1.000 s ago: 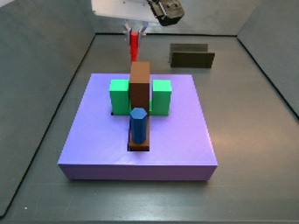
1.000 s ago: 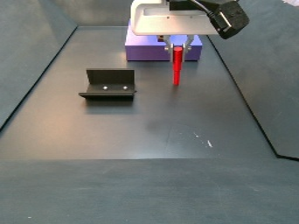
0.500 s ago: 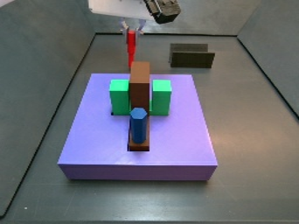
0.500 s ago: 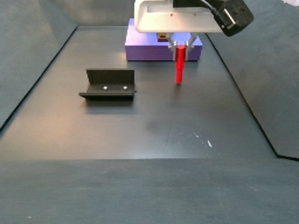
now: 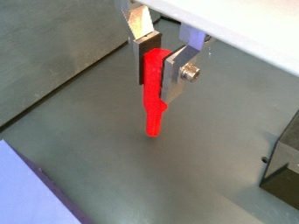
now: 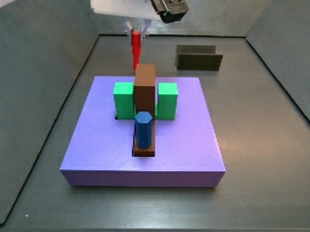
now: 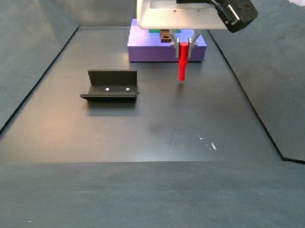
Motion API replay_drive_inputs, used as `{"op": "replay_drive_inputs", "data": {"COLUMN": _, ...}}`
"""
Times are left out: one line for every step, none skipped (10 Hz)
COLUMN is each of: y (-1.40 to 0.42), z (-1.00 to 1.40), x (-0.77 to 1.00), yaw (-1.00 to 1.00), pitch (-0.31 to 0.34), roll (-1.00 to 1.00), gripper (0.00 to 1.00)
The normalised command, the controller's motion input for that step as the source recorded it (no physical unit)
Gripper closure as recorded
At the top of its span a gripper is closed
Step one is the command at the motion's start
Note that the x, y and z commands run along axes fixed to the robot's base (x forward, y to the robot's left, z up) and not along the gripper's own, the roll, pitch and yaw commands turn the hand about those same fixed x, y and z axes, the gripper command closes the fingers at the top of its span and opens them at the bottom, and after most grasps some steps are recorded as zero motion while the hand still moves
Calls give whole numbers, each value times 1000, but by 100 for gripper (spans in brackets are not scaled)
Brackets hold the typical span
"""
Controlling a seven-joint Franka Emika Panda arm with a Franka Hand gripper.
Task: Pick up the red object. Move up. Move to above the board. Insert the red object.
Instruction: Pick up the red object, then move up, then move to above the board.
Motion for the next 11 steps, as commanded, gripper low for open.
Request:
{"op": "replay_drive_inputs", "data": {"y": 0, "z": 0, "x": 0, "yaw": 0, "pitch": 0, "roll": 0, "gripper": 100}}
{"op": "replay_drive_inputs", "data": {"y": 0, "z": 0, "x": 0, "yaw": 0, "pitch": 0, "roll": 0, "gripper": 100}}
{"op": "replay_drive_inputs", "data": {"y": 0, "z": 0, "x": 0, "yaw": 0, "pitch": 0, "roll": 0, "gripper": 100}}
{"op": "replay_drive_inputs", "data": {"y": 0, "z": 0, "x": 0, "yaw": 0, "pitch": 0, "roll": 0, "gripper": 100}}
{"op": "replay_drive_inputs", "data": {"y": 0, "z": 0, "x": 0, "yaw": 0, "pitch": 0, "roll": 0, "gripper": 100}}
{"op": "replay_drive_inputs", "data": {"y": 0, "z": 833, "x": 0, "yaw": 0, "pitch": 0, "roll": 0, "gripper": 100}}
{"op": "replay_drive_inputs", "data": {"y": 83, "z": 788, "x": -27, "yaw": 40, "pitch": 26, "roll": 3, "gripper": 100}}
{"op": "replay_drive_inputs", "data": {"y": 69, "z": 567, "x": -45, "yaw": 34, "pitch": 45, "roll": -1, "gripper": 100}}
{"op": "replay_drive_inputs", "data": {"y": 29, "z": 190, "x": 6, "yaw": 14, "pitch": 14, "roll": -8, "gripper": 100}}
{"op": "replay_drive_inputs", "data": {"y": 0, "z": 1400, "x": 0, "yaw": 0, "pitch": 0, "roll": 0, "gripper": 100}}
{"op": "replay_drive_inputs", "data": {"y": -8, "z": 1400, "x": -37, "yaw": -6, "pitch": 31, "roll": 0, "gripper": 100}}
